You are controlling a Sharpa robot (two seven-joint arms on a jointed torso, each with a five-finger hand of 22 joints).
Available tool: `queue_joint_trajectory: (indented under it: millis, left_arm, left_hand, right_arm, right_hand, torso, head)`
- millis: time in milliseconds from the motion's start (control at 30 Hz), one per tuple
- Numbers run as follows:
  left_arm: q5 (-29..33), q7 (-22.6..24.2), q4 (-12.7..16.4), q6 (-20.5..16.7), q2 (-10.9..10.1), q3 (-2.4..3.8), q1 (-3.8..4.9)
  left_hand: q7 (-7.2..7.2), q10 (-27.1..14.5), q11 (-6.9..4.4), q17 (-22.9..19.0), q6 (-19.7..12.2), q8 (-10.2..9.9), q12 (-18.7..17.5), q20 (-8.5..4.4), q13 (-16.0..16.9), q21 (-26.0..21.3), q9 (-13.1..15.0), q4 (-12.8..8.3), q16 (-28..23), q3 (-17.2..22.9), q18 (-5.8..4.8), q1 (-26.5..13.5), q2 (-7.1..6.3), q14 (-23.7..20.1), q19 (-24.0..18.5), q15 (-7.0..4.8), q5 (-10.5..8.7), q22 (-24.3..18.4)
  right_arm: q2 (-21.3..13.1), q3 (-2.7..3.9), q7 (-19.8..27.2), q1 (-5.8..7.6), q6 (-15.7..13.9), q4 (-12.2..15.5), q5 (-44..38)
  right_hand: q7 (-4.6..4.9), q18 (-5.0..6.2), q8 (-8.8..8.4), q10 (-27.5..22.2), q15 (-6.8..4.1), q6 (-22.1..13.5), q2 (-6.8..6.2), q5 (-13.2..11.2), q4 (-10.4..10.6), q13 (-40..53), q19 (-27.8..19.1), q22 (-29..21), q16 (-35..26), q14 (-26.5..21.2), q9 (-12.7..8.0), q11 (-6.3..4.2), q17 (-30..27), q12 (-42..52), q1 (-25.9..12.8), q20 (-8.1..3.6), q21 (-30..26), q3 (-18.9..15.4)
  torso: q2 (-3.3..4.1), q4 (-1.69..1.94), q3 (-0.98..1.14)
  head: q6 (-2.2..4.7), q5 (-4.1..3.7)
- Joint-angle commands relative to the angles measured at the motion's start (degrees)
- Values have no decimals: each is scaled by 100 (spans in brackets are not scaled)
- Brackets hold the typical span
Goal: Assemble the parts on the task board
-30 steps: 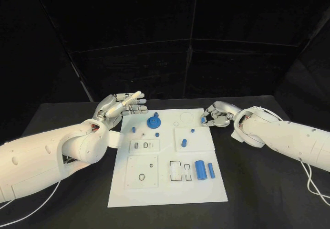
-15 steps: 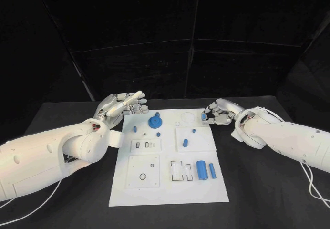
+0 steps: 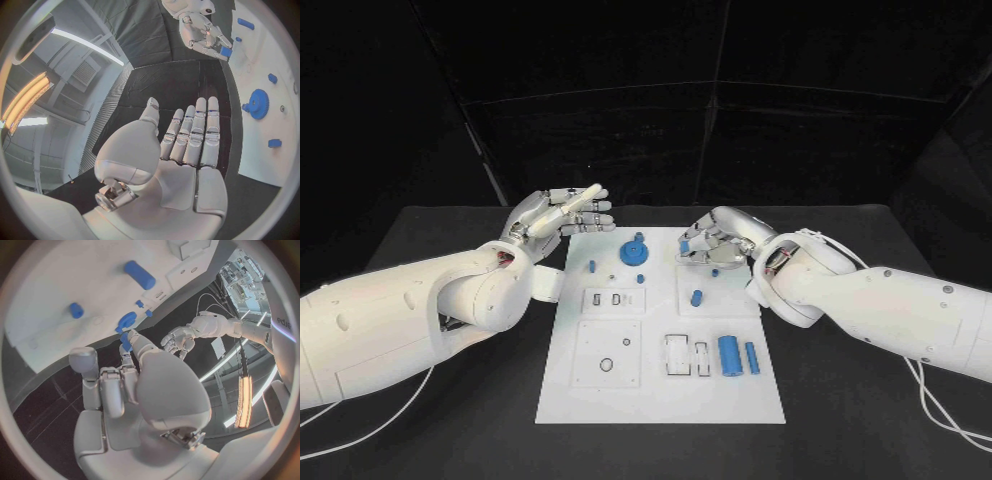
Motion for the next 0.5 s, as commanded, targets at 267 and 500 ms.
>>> queue_joint_trajectory:
  millis: [267, 500]
  left_arm:
    - [71, 44, -21, 27, 30, 6, 40]
    - [76, 43, -36, 36, 52, 6, 56]
  left_hand:
    - [191, -1, 19, -5, 40, -23, -26, -13, -7, -21, -9, -35, -21, 5, 55, 13, 35, 32, 35, 24, 17, -5]
    - [191, -1, 19, -5, 40, -23, -26, -13, -7, -21, -9, -35, -21, 5, 55, 13, 35, 32, 35, 24, 17, -5]
  right_arm:
    - [821, -3, -556, 12, 214, -194, -893]
    - [1169, -46, -876, -4, 603, -358, -1127]
  right_hand:
    - [-77, -44, 42, 17, -38, 149, -32, -39, 5, 517, -1, 0, 33, 541, 23, -23, 1209, 23, -94, -30, 22, 57]
    - [-88, -40, 56, -8, -43, 177, -38, -43, 1, 478, -11, -25, 26, 536, 27, -30, 1188, -7, -116, -33, 10, 72]
  torso:
    - [-15, 63, -77]
    - [-18, 60, -76]
  head:
    - [-98, 193]
    - [-157, 300]
